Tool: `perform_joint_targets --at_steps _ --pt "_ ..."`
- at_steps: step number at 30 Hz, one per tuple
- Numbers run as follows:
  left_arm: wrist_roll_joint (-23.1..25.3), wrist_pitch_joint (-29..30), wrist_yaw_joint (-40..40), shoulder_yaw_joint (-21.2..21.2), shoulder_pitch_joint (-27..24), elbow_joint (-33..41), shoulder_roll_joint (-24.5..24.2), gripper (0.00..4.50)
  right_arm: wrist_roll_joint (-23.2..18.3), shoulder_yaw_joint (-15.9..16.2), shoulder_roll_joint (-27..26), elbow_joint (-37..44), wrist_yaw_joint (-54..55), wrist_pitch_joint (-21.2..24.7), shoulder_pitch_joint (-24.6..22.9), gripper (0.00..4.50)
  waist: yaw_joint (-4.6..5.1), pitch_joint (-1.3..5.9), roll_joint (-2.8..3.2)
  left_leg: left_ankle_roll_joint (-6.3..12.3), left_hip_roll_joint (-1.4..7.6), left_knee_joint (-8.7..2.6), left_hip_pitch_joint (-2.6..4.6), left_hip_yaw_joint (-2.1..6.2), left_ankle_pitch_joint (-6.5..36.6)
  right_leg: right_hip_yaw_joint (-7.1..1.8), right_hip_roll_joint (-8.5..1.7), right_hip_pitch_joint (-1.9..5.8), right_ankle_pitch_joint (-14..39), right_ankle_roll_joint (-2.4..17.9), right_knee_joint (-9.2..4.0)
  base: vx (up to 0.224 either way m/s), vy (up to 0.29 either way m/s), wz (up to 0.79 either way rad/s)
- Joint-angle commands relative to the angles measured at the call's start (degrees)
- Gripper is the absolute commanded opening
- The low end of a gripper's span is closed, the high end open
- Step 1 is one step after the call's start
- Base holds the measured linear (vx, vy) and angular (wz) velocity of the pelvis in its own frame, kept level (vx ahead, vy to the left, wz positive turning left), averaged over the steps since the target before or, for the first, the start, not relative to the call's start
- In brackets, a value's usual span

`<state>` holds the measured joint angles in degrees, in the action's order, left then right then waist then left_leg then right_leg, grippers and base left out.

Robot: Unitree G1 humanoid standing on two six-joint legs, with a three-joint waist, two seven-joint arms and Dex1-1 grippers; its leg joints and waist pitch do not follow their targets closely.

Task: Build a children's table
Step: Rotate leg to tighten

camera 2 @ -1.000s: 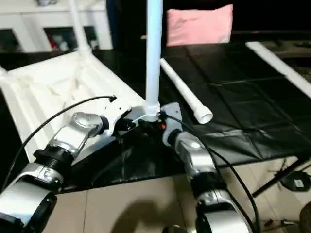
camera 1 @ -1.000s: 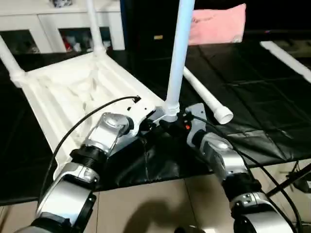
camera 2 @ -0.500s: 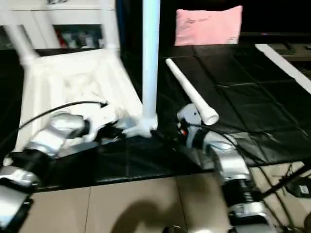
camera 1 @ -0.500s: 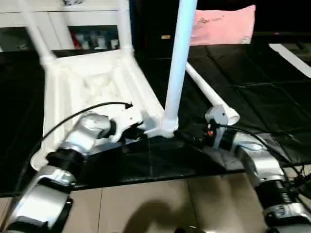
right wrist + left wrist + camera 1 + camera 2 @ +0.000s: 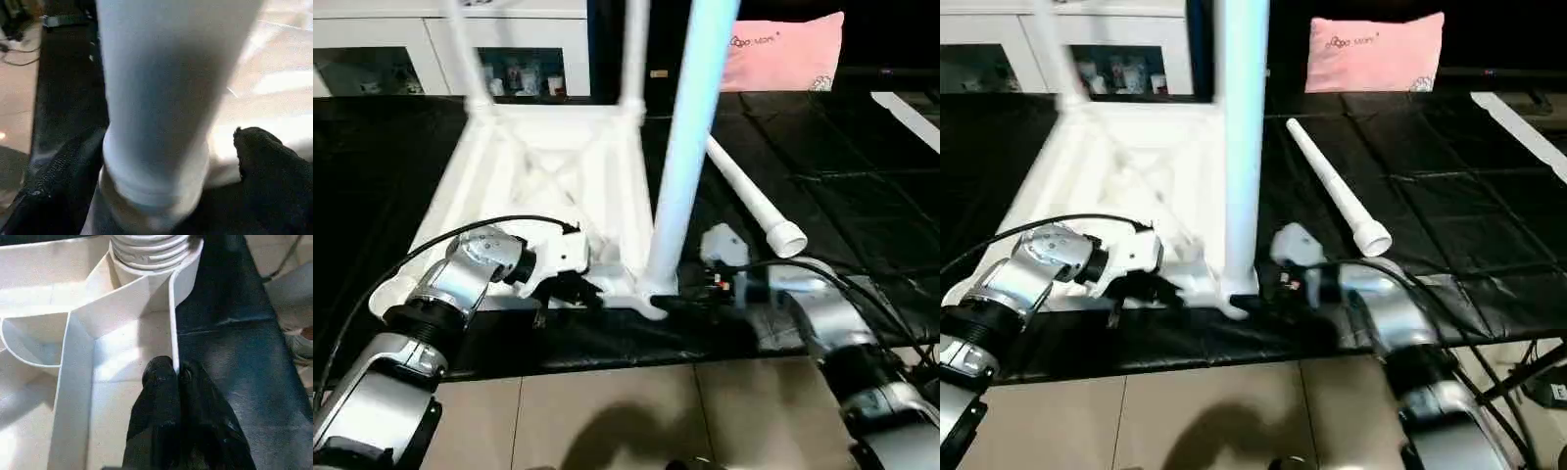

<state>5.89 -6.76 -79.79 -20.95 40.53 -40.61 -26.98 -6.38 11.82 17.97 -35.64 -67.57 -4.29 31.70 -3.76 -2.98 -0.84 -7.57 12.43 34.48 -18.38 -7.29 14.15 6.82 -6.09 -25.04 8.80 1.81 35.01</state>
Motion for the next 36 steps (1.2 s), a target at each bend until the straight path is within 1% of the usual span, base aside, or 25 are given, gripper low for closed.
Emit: perform_joint_targets --at_steps 1,2,3,5,8,9,11,13,14,15,16,19,22,26,27,29,30,31,32,33,34,35,36 --pt "1.2 -1.5 -3.3 -3.4 -1.1 1.6 0.3 0.00 -0.5 0.1 0.1 -1.1 -1.8 -0.5 1.4 4.39 0.13 4.18 -0.40 6.77 0.06 -3.71 -1.51 -1.92 -1.4 -3.11 -1.94 5.11 7.4 14.8 -2.63 0.000 0.000 0.00" --pt "1.3 -1.6 -3.5 -3.3 -1.0 1.5 0.3 0.00 -1.0 0.2 0.0 -1.6 -3.0 -0.5 1.7 4.13 0.06 4.21 -0.32 6.76 0.10 -3.70 -1.48 -1.94 -1.6 -3.11 -1.95 5.12 7.0 14.9 -2.58 0.000 0.000 0.00" --pt "1.4 -1.8 -3.7 -3.3 -0.9 1.4 0.4 0.00 -1.4 0.3 -0.2 -2.2 -4.7 -0.6 2.0 4.13 -0.04 4.30 -0.36 7.09 0.13 -3.58 -1.48 -2.06 -2.4 -3.09 -1.87 5.12 5.4 15.4 -2.38 0.000 0.000 0.00" --pt "1.4 -1.9 -3.8 -3.3 -0.9 1.3 0.4 0.00 -1.5 0.3 -0.2 -2.5 -5.2 -0.6 2.1 3.90 -0.13 4.41 -0.40 7.54 0.17 -3.45 -1.46 -2.25 -3.1 -3.06 -1.84 5.11 4.2 15.8 -2.17 0.000 0.000 0.00" --pt "1.2 -2.1 -4.2 -3.5 -0.6 1.0 0.4 0.00 -2.0 0.6 -0.1 -4.0 -7.8 -0.6 2.7 3.65 -0.29 4.42 -0.37 7.50 0.27 -3.41 -1.40 -2.50 -2.8 -3.07 -1.83 5.08 4.3 16.0 -2.15 0.000 0.000 0.00" --pt "1.2 -2.1 -4.3 -3.5 -0.5 0.9 0.4 0.00 -2.2 0.6 0.0 -4.3 -8.3 -0.6 2.8 3.65 -0.38 4.43 -0.30 7.44 0.32 -3.41 -1.40 -2.52 -2.6 -3.08 -1.88 5.08 4.4 16.0 -2.14 0.000 0.000 0.00" --pt "1.3 -2.2 -4.4 -3.5 -0.4 0.7 0.4 0.00 -2.5 0.2 -0.1 -5.0 -8.8 -0.5 3.1 3.35 -0.50 4.49 -0.30 7.45 0.33 -3.36 -1.35 -2.54 -2.9 -3.09 -1.84 5.06 4.0 16.1 -2.07 0.000 0.000 0.00" --pt "1.4 -2.3 -4.5 -3.5 -0.4 0.4 0.5 0.00 -2.7 -0.2 -0.3 -5.5 -9.6 0.0 3.4 3.29 -0.62 4.49 -0.30 7.50 0.35 -3.35 -1.30 -2.57 -3.1 -3.09 -1.84 4.97 3.8 16.2 -2.04 0.000 0.000 0.00" --pt "1.4 -2.3 -4.5 -3.5 -0.4 0.4 0.5 0.00 -2.7 -0.2 -0.3 -5.6 -9.6 0.0 3.4 3.15 -0.72 4.50 -0.31 7.46 0.35 -3.34 -1.34 -2.60 -2.8 -3.07 -1.87 5.01 4.0 16.2 -2.05 0.000 0.000 0.00" --pt "1.5 -2.4 -4.5 -3.5 -0.4 0.3 0.5 0.00 -2.7 -0.2 -0.3 -5.7 -9.9 0.0 3.5 3.15 -0.84 4.49 -0.39 7.32 0.33 -3.33 -1.35 -2.62 -2.8 -3.10 -1.87 5.05 4.1 16.1 -2.05 0.000 0.000 0.00" --pt "1.5 -2.4 -4.5 -3.5 -0.5 0.2 0.6 0.00 -2.7 -0.2 -0.3 -5.8 -10.1 0.0 3.5 2.93 -0.91 4.49 -0.30 7.23 0.33 -3.34 -1.34 -2.60 -2.9 -3.10 -1.86 5.04 4.2 16.0 -2.03 0.000 0.000 0.00" --pt "1.5 -2.2 -4.6 -3.5 -0.5 0.1 0.6 0.00 -2.7 -0.2 -0.3 -6.6 -11.5 0.3 3.8 2.87 -1.06 4.52 -0.38 6.72 0.29 -3.36 -1.38 -2.64 -2.6 -3.10 -1.84 5.09 4.8 15.6 -2.06 0.000 0.000 0.00" --pt "1.5 -2.1 -4.7 -3.5 -0.5 0.0 0.5 0.00 -2.8 -0.1 -0.3 -7.2 -12.2 0.2 4.0 2.74 -1.09 4.53 -0.33 6.69 0.29 -3.33 -1.33 -2.63 -3.0 -3.09 -1.80 5.04 4.3 15.7 -2.03 0.000 0.000 0.00" --pt "1.4 -1.8 -4.7 -3.4 -0.6 0.0 0.5 0.00 -2.9 0.0 -0.5 -7.5 -12.5 0.2 4.0 2.72 -1.10 4.59 -0.36 6.73 0.26 -3.29 -1.36 -2.65 -2.9 -3.08 -1.82 5.08 4.2 15.9 -1.97 0.000 0.000 0.00" --pt "1.2 -1.0 -4.8 -3.2 -0.7 0.1 0.6 0.00 -3.0 0.1 -0.7 -7.5 -12.6 0.4 3.8 2.72 -1.11 4.58 -0.37 6.70 0.25 -3.30 -1.37 -2.66 -2.9 -3.08 -1.81 5.08 4.3 15.9 -1.99 0.000 0.000 0.00" --pt "0.8 0.7 -4.7 -2.8 -1.0 0.4 0.6 0.00 -3.3 -0.1 -1.0 -7.2 -12.6 1.0 3.5 2.72 -1.16 4.57 -0.01 6.59 0.26 -3.29 -1.33 -2.62 -3.0 -3.08 -1.80 5.06 4.1 15.9 -1.97 0.000 0.000 0.00" --pt "0.5 2.9 -4.1 -2.3 -1.0 0.7 0.9 0.00 -3.6 -0.4 -1.4 -7.1 -12.0 1.6 3.3 2.72 -1.08 4.57 -0.16 6.43 0.28 -3.31 -1.31 -2.67 -3.0 -3.09 -1.75 5.08 3.7 16.0 -1.93 0.000 0.000 0.00" --pt "0.1 4.7 -3.4 -1.8 -1.0 0.9 1.2 0.00 -3.8 -0.7 -1.7 -7.1 -11.2 2.1 3.2 2.72 -1.06 4.51 -0.09 6.30 0.28 -3.33 -1.33 -2.65 -2.8 -3.08 -1.74 5.08 3.9 16.1 -1.98 0.000 0.000 0.00" --pt "-0.4 6.7 -1.7 -0.8 -1.0 1.1 1.9 0.00 -3.8 -1.2 -2.4 -7.2 -9.2 3.2 3.2 2.72 -1.14 4.50 0.10 6.19 0.24 -3.34 -1.30 -2.63 -2.5 -3.07 -1.74 5.07 4.3 16.1 -2.03 0.000 0.000 0.00" --pt "-0.8 8.5 -0.1 0.0 -0.9 1.3 2.5 0.00 -3.7 -1.5 -3.0 -7.6 -7.3 4.2 3.3 2.72 -1.01 4.47 0.03 5.98 0.28 -3.39 -1.29 -2.74 -2.1 -3.15 -1.79 5.07 4.4 16.2 -2.08 0.000 0.000 0.00" --pt "-1.6 12.6 4.5 2.0 -0.6 1.7 4.3 0.00 -2.9 -2.3 -4.8 -8.9 -1.6 4.8 3.8 2.72 -1.06 4.38 -0.06 5.48 0.24 -3.48 -1.30 -2.68 -1.3 -3.12 -1.76 5.13 5.5 15.9 -2.29 0.000 0.000 0.00" --pt "-1.8 14.2 7.1 3.0 -0.4 1.8 5.3 0.00 -2.6 -2.6 -5.8 -9.3 1.3 5.5 4.1 2.72 -0.89 4.18 -0.09 4.30 0.13 -3.65 -1.22 -2.73 0.3 -3.21 -1.79 4.99 8.3 14.9 -2.68 0.000 0.000 0.00" --pt "-2.0 15.2 8.9 3.7 -0.3 1.9 6.0 0.00 -2.4 -2.9 -6.5 -9.5 3.2 6.1 4.3 2.72 -0.74 4.07 -0.26 3.09 -0.06 -3.85 -1.24 -2.69 2.1 -3.14 -1.81 5.20 12.5 13.3 -3.19 0.000 0.000 0.00"
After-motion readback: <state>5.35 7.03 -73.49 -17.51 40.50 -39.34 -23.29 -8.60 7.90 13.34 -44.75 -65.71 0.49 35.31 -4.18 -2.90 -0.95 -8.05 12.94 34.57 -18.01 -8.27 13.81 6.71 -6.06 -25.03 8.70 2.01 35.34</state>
